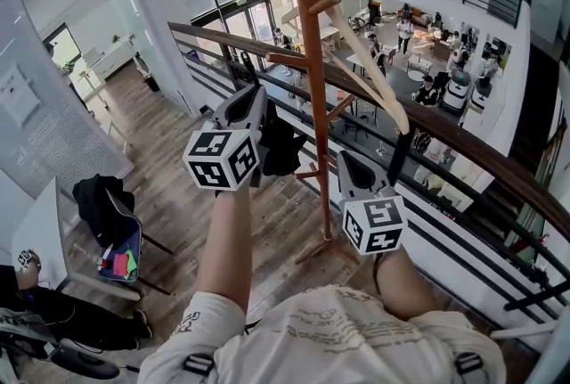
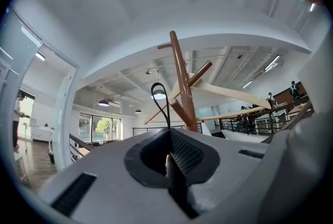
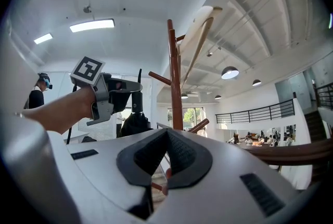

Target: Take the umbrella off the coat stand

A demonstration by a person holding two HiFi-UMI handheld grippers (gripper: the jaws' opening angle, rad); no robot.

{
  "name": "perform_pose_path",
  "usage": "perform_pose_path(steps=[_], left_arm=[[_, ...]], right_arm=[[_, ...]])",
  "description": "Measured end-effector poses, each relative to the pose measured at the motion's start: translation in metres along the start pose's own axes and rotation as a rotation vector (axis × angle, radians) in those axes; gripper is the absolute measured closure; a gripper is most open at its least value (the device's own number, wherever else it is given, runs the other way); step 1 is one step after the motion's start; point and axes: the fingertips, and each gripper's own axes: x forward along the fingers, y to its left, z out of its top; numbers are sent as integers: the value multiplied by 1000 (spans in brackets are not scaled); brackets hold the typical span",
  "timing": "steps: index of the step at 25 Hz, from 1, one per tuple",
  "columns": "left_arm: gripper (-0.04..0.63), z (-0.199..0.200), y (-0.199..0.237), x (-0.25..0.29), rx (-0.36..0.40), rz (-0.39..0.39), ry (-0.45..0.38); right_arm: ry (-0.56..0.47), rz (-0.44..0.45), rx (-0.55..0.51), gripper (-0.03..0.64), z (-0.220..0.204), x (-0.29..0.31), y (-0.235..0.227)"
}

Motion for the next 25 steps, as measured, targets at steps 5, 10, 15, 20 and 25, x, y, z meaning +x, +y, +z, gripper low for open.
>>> perform_pose_path(steps=[5,10,15,20,25], left_arm=[[591,-10,13,-31,-14,64,9],[591,-22,16,-61,-1,110,16],[591,-48,17,-81,37,149,63],[591,-76,22,-98,11,190,92],[591,-107,22,-101,-7,208,135]], right_arm=[[2,19,23,624,0,5,9],[-9,31,46,624,-2,14,18],[-54,25,68,624,-3,21,23],[-69,15,69,624,-3,22,26],[-36,36,70,624,-14,28,28]])
